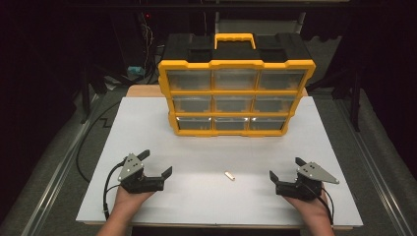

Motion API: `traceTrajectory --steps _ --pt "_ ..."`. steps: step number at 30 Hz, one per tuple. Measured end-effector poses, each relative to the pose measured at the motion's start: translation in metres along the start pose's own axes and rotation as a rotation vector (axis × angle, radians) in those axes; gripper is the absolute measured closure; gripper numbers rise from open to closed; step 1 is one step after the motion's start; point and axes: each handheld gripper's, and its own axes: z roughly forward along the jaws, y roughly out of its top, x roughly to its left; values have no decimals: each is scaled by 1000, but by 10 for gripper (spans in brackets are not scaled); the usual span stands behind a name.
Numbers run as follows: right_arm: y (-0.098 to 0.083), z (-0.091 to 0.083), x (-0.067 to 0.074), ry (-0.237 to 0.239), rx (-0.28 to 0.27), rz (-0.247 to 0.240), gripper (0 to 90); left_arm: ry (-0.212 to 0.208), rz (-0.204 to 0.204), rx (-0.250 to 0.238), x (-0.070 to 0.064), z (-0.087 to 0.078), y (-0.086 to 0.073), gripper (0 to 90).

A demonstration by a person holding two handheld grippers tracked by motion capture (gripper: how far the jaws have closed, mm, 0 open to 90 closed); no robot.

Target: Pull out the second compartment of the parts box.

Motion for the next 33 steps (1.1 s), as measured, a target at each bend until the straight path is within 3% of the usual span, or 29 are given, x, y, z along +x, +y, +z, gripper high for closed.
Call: traceTrajectory --steps 13,23,33 --pt "3 7 5 -11 5 -37 0 -12 -14 19 1 2 -2 1" --pt "11 22 7 -24 24 -53 0 -31 -27 31 1 5 -3 0" --pt "25 40 1 -36 14 -55 1 -21 -18 27 1 4 -2 0"
